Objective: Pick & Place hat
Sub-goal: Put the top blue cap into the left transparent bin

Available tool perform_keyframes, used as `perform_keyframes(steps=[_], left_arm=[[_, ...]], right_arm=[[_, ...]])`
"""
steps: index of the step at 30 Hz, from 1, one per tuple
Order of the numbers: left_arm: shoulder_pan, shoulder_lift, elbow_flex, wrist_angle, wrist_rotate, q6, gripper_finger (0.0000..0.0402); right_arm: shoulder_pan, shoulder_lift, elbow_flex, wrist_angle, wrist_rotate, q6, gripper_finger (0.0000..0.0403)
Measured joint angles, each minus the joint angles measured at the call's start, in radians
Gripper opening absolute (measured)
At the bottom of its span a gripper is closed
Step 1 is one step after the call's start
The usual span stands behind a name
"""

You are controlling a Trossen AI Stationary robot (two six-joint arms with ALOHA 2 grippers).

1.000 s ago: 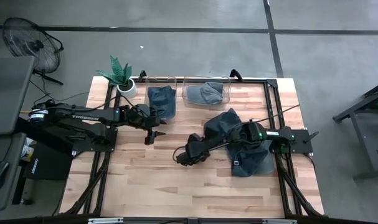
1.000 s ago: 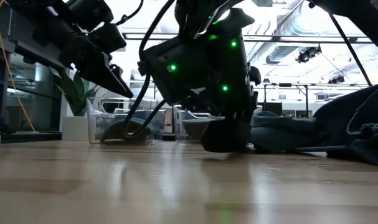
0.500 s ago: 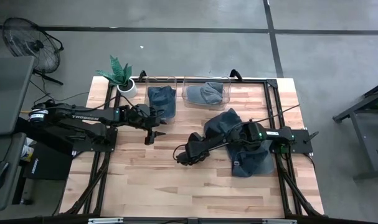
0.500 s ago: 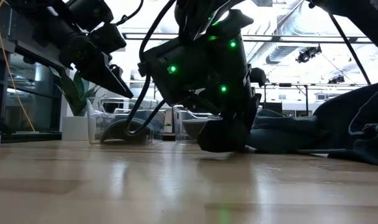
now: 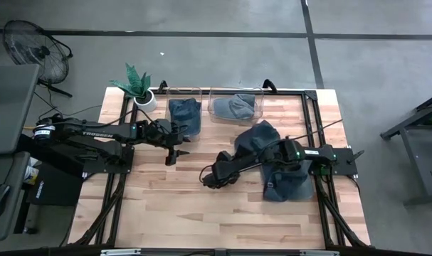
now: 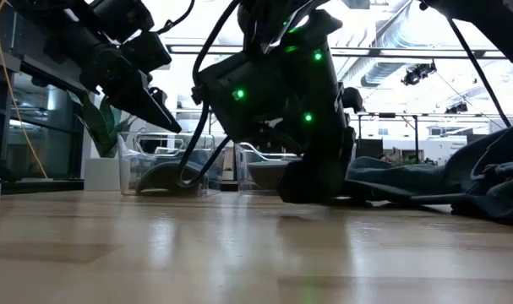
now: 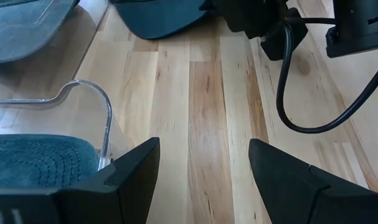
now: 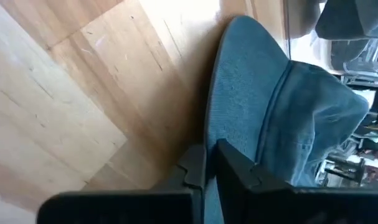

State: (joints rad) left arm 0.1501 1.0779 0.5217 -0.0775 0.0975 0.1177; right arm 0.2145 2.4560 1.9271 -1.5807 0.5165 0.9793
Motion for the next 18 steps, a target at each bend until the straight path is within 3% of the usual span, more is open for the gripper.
perform_keyframes(steps=[18], left_arm=[[0.0,-0.009,0.0,0.027,0.0,-0.042,0.0241]], right_arm=[[0.07,-0.225,0.001,0.013,-0.002,0.059,0.0003]])
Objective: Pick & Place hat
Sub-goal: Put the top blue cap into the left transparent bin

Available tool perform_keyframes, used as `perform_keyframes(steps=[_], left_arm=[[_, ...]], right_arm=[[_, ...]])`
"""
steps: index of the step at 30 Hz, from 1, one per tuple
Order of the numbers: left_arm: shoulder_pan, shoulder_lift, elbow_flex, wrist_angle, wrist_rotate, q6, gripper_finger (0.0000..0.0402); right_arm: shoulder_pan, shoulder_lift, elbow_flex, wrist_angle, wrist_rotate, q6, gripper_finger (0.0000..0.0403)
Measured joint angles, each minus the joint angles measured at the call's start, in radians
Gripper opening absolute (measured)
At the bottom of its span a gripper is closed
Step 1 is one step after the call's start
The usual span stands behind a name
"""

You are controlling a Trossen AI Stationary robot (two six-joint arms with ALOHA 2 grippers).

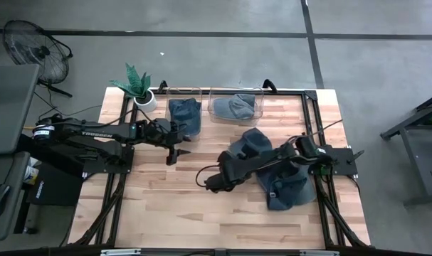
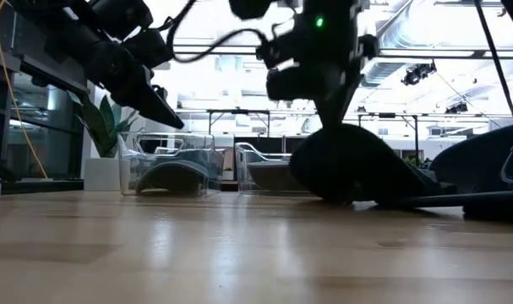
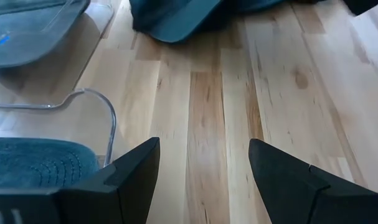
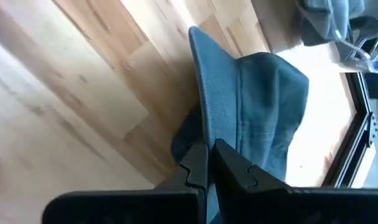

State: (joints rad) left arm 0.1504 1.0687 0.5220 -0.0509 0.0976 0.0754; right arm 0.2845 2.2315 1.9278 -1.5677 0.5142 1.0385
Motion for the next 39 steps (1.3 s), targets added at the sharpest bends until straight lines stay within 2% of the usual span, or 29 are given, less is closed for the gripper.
perform_keyframes(steps=[14,23,30,39], left_arm=[[0.0,0.0,0.002,0.063,-0.01,-0.054,0.0241],[0.0,0.0,0.056,0.05,-0.01,-0.073,0.0241],[0.0,0.0,0.069,0.049,-0.009,-0.091,0.0241],[0.0,0.0,0.069,0.048,0.003,-0.219,0.0241]], right_arm=[[0.08,-0.116,0.0,0.001,0.119,-0.052,0.0002],[0.121,-0.185,0.001,-0.001,0.181,-0.085,0.0002],[0.159,-0.246,0.001,-0.002,0.256,-0.165,0.0002],[0.206,-0.269,0.001,-0.003,0.412,-0.342,0.0001]])
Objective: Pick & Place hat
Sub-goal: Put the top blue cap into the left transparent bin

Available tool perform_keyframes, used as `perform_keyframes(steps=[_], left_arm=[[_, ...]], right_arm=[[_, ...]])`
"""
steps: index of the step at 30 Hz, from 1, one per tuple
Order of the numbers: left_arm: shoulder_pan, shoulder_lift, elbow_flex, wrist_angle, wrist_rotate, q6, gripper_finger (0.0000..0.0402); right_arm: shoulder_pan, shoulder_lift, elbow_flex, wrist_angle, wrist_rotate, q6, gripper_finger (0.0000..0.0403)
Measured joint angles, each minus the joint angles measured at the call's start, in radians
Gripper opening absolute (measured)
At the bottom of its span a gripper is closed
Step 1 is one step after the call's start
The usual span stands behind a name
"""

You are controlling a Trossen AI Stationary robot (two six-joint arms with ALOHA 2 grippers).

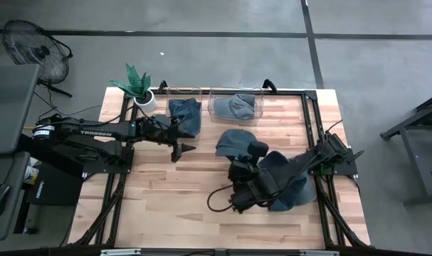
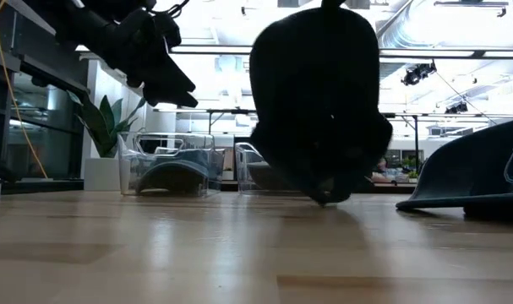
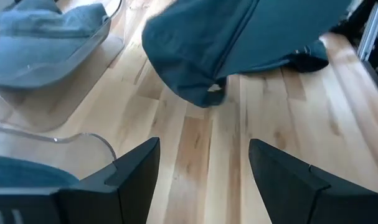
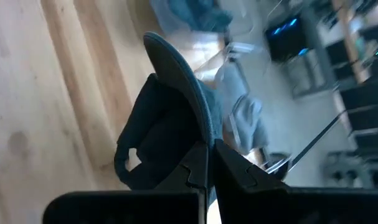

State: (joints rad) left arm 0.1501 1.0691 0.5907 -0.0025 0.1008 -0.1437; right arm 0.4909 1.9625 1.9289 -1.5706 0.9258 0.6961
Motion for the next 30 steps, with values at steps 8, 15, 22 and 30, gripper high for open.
perform_keyframes(steps=[8,15,22,30], left_arm=[[0.0,0.0,0.0,0.011,0.054,-0.169,0.0241],[0.0,-0.009,0.0,0.1,0.124,-0.188,0.0241],[-0.002,-0.022,0.161,-0.126,0.116,0.161,0.0241],[-0.166,0.014,0.511,-0.604,-0.323,0.476,0.024]], right_arm=[[0.065,0.0,0.0,0.0,0.2,-0.08,0.0001],[0.08,0.0,0.0,0.051,0.303,-0.197,0.0001],[0.041,0.0,0.0,0.087,0.282,-0.226,0.0001],[-0.039,0.0,0.0,0.157,0.271,-0.315,0.0001]])
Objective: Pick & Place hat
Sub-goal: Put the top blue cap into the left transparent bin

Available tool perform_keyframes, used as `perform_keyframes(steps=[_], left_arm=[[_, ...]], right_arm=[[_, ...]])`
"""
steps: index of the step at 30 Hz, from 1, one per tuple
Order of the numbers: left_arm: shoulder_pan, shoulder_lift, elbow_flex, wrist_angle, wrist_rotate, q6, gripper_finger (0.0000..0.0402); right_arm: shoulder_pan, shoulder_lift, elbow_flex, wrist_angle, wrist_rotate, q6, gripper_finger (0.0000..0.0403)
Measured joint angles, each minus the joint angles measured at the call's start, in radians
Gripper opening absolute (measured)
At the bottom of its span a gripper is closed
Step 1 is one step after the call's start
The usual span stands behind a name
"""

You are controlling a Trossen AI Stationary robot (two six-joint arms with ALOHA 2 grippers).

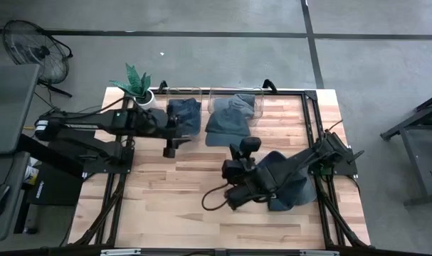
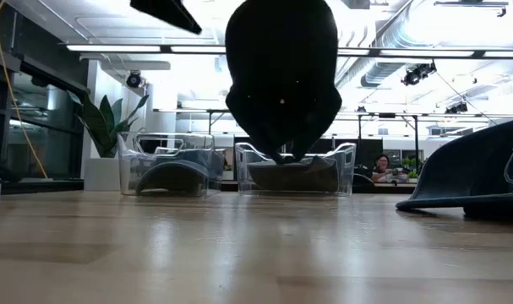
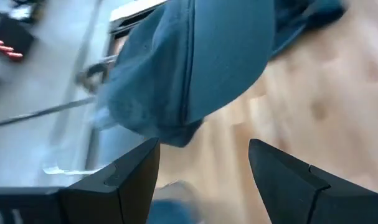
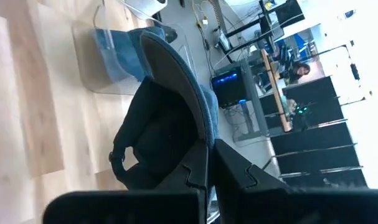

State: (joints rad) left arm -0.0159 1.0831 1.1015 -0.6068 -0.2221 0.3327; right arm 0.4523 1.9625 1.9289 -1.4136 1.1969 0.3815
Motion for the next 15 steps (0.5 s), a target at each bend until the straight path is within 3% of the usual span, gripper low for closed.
perform_keyframes(steps=[9,15], left_arm=[[-0.217,0.0,0.052,-0.09,-0.474,0.086,0.024],[-0.293,0.017,0.052,-0.095,-0.675,0.091,0.024]], right_arm=[[-0.079,0.0,0.054,0.33,0.041,-0.482,0.0001],[-0.115,0.0,0.067,0.572,0.078,-0.777,0.0001]])
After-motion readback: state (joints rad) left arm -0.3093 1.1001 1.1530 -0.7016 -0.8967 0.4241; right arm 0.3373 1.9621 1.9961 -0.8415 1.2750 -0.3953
